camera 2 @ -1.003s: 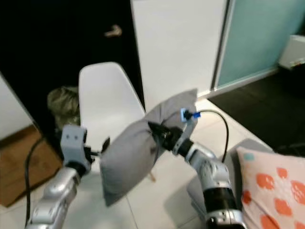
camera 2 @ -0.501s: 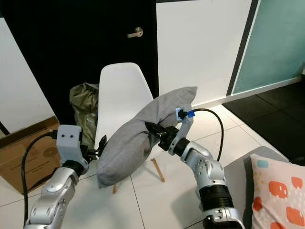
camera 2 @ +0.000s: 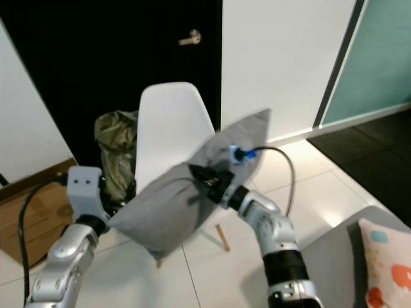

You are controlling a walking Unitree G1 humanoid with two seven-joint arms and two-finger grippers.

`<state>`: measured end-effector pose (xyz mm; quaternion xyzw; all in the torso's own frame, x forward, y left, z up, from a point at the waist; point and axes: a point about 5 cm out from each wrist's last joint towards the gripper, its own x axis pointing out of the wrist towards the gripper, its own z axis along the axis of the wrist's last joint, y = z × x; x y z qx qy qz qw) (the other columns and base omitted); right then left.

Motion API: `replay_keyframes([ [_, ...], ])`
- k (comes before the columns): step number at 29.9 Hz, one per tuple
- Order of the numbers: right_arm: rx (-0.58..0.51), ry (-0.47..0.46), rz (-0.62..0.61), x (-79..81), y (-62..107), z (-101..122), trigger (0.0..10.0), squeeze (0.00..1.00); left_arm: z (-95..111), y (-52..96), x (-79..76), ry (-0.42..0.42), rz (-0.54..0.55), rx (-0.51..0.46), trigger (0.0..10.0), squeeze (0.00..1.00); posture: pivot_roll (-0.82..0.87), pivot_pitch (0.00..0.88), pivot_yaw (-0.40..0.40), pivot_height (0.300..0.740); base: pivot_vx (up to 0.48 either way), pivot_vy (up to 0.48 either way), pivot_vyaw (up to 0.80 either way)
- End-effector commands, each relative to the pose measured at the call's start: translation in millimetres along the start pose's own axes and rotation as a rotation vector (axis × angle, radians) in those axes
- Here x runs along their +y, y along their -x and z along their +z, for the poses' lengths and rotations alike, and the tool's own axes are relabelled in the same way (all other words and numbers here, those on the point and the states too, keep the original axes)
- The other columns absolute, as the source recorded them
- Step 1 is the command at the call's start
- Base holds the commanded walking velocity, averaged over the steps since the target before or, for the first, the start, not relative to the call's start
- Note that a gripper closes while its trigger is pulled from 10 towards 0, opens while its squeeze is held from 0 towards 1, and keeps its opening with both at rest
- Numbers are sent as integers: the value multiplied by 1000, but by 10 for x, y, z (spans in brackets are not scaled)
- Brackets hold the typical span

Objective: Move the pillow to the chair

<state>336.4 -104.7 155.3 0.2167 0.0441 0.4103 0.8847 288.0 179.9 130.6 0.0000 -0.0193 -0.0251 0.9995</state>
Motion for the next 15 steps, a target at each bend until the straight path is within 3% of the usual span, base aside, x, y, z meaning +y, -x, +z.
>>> replay_keyframes([
  [1, -51, 40, 25, 49, -37, 139, 10000, 0, -20, 9, -8, 11, -3, 14, 10000, 0, -122, 39, 9, 740, 480, 0, 0],
  [8, -35, 72, -159, -155, -37, 176, 10000, 0, -6, 6, -26, -2, -19, 15, 10000, 0, -118, 35, 7, 740, 480, 0, 0],
  [15, -48, 48, -225, -238, -40, 226, 10000, 0, 19, -8, -54, -24, -42, 17, 10000, 0, -116, 38, 3, 740, 424, 0, -620],
])
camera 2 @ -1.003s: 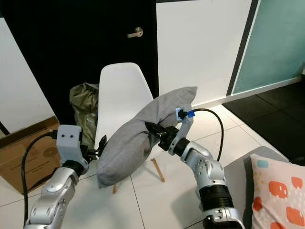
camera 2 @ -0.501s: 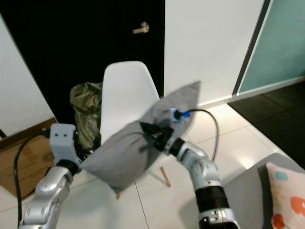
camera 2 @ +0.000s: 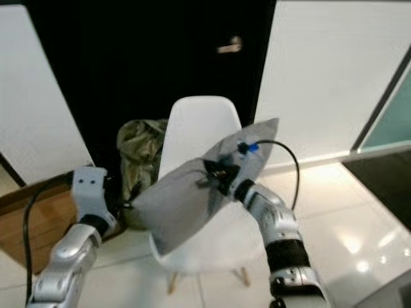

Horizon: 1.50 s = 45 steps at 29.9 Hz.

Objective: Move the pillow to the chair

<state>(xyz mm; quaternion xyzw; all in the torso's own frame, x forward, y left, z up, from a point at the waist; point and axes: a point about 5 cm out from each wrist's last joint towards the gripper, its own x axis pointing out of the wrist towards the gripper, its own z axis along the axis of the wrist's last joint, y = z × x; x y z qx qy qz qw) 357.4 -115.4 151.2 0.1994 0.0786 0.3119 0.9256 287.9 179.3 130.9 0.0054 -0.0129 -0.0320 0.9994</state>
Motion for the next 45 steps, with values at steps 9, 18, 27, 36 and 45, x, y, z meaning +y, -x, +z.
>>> replay_keyframes([
  [9, -47, 61, 0, -18, 2, 125, 10000, 0, 29, 2, -82, -53, -42, 21, 10000, 0, -116, 28, -1, 740, 35, -105, -205],
  [18, 153, 16, 14, -45, -35, -132, 10000, 0, 119, -22, -55, -77, -5, -7, 10000, 0, -112, 31, -2, 711, 0, -103, 0],
  [27, 156, -51, -14, -76, -182, -132, 10000, 0, 226, 11, 92, -132, 56, -24, 10000, 0, -89, 55, -9, 656, 0, 0, 0],
  [36, 168, -102, -72, -9, -361, -165, 10000, 0, 284, 67, 247, -172, 133, -5, 10000, 0, -50, 92, -21, 616, 0, 0, 0],
  [45, 169, -84, -76, 61, -457, -92, 10000, 0, 329, 134, 191, -165, 140, 2, 10000, 0, -28, 135, -37, 576, 0, 0, 0],
])
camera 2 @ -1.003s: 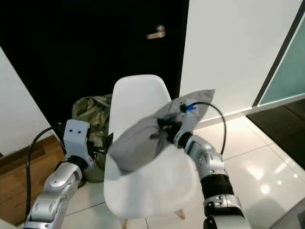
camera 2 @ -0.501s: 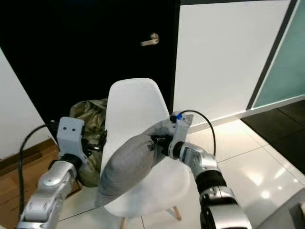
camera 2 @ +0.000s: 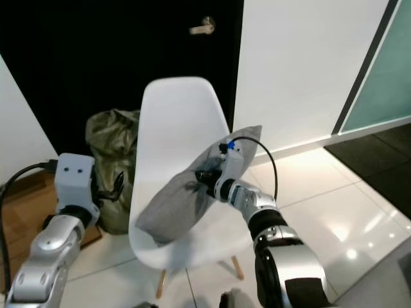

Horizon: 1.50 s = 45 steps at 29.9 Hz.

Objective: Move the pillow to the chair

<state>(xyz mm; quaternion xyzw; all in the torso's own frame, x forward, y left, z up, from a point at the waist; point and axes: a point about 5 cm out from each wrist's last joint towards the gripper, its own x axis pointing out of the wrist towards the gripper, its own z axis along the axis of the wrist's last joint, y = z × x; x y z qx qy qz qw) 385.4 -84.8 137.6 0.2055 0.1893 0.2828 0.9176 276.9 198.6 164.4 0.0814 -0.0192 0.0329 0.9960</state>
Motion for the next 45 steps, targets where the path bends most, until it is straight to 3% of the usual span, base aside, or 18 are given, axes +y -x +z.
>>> replay_keyframes([
  [1, -23, 6, 16, 60, -33, 62, 10000, 0, -3, 29, -3, -12, 11, 10, 10000, 0, -28, 135, -37, 571, 0, 0, 0],
  [6, 9, 23, -18, 75, -67, 8, 10000, 0, 65, 92, -9, -7, 15, 9, 10000, 0, -1, 172, -54, 551, 0, 0, 0],
  [9, 188, 157, -150, -45, -35, -249, 10000, 0, 111, 148, 32, -6, 27, 12, 10000, 0, -2, 185, -54, 536, 0, 0, 0],
  [14, 288, 142, -261, -180, 43, -437, 10000, 0, 120, 203, 39, -6, 29, 24, 10000, 0, 11, 219, -55, 521, 0, 0, 0],
  [21, 364, 118, -300, -230, 91, -572, 10000, 0, 118, 229, 26, -4, 24, 33, 10000, 0, 18, 226, -56, 511, 0, 0, 0],
  [25, 323, 59, -315, -214, 72, -551, 10000, 0, 131, 243, 11, -2, 18, 37, 10000, 0, 24, 226, -55, 501, 0, 0, 0],
  [26, 231, 6, -299, -147, 12, -451, 10000, 0, 148, 244, 6, -2, 16, 35, 10000, 0, 31, 225, -54, 496, 0, 0, 0],
  [27, 231, 6, -299, -147, 12, -451, 10000, 0, 148, 244, 6, -2, 16, 35, 10000, 0, 31, 225, -54, 496, 0, 0, 0],
  [30, 7, -120, -295, 14, -111, -184, 10000, 0, 230, 251, 9, -2, 17, 19, 10000, 0, 46, 226, -56, 482, 0, 0, 0],
  [39, -75, -67, -313, 138, -178, -16, 10000, 0, 357, 245, 51, 1, 34, -7, 10000, 0, 47, 246, -53, 463, 0, 0, 0],
  [40, -79, -37, -310, 153, -184, 3, 10000, 1000, 370, 240, 56, 3, 36, -10, 10000, 0, 47, 246, -53, 463, 0, 0, 0],
  [45, -51, 66, -302, 95, -152, 1, 10000, 1000, 321, 250, 26, 19, 22, 13, 10000, 0, 12, 246, -51, 463, 0, 0, 0],
])
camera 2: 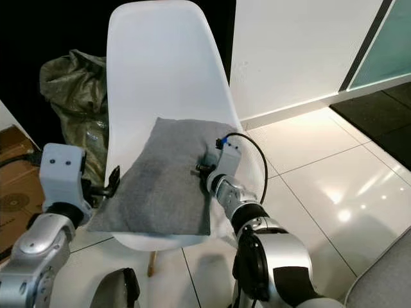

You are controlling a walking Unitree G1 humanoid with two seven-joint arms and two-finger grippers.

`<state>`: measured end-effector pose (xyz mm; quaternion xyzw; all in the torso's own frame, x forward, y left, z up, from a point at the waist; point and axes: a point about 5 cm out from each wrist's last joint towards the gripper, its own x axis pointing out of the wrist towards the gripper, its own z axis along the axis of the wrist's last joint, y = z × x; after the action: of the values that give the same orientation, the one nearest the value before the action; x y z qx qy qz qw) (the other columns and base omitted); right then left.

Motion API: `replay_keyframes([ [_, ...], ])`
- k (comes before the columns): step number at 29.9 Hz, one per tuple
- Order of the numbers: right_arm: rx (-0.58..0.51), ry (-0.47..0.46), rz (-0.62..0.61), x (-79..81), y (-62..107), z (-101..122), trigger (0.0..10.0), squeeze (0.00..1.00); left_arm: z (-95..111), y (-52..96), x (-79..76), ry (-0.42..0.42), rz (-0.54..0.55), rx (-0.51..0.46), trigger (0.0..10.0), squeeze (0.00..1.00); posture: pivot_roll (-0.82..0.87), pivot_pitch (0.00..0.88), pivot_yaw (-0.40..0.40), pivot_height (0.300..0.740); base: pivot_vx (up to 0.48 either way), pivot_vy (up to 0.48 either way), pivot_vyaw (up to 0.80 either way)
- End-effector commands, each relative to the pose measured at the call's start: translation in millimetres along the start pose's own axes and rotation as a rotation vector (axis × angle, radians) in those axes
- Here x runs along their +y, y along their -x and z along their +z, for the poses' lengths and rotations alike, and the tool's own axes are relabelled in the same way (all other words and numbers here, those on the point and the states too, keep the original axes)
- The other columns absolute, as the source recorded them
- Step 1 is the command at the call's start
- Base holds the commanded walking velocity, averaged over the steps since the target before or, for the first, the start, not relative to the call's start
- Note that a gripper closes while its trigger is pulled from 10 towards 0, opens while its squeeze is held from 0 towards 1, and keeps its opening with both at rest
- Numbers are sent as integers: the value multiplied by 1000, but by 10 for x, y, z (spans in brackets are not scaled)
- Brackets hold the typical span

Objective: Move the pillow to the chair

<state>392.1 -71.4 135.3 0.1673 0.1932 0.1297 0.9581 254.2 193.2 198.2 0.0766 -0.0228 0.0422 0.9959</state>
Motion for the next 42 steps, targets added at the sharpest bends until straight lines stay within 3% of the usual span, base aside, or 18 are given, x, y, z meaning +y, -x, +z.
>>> replay_keyframes([
  [1, 1, 90, 17, -39, 9, 42, 10000, 1000, -78, 29, -12, 42, -2, 38, 10000, 0, -9, 240, -57, 463, 0, 0, 0],
  [5, 28, 142, 37, -203, 50, 83, 10000, 1000, -180, 26, -48, 116, -8, 72, 10000, 0, -40, 213, -60, 463, 0, 0, 0],
  [11, 30, 133, 122, -297, 102, 242, 10000, 1000, -238, -41, -53, 166, 0, 85, 10000, 0, -60, 199, -63, 463, 0, 0, 0],
  [16, 29, 135, 168, -389, 153, 334, 10000, 1000, -262, -65, -59, 157, 8, 84, 10000, 0, -80, 168, -77, 463, 0, 0, 0],
  [18, 7, 136, 177, -544, 221, 395, 10000, 1000, -347, -83, -52, 159, 20, 102, 10000, 0, -104, 108, -81, 463, 0, 0, 0],
  [22, -56, 124, 215, -635, 282, 454, 10000, 1000, -425, -87, -48, 155, 17, 112, 10000, 0, -116, 102, -76, 463, 0, 0, 0],
  [23, -94, 100, 223, -672, 308, 483, 10000, 1000, -462, -93, -32, 162, 25, 117, 10000, 0, -126, 68, -76, 463, 0, 0, 0],
  [26, -123, 87, 237, -690, 329, 500, 10000, 1000, -489, -91, -18, 158, 30, 121, 10000, 0, -126, 68, -76, 463, 0, 0, 0],
  [33, -206, 47, 403, -605, 416, 515, 10000, 1000, -562, -165, 77, 113, 62, 118, 10000, 0, -123, 20, -61, 463, 0, 0, 0],
  [34, -233, 18, 430, -560, 424, 529, 10000, 0, -549, -200, 112, 107, 68, 110, 10000, 0, -130, 20, -56, 463, 0, 0, 0],
  [40, -249, 4, 536, -350, 410, 454, 10000, 0, -455, -282, 136, 127, 86, 58, 10000, 0, -124, 17, -58, 488, 0, 0, 0],
  [42, -227, 12, 578, -224, 384, 358, 10000, 0, -459, -301, 45, 126, 64, 55, 10000, 0, -125, 16, -60, 498, 0, 0, 0],
])
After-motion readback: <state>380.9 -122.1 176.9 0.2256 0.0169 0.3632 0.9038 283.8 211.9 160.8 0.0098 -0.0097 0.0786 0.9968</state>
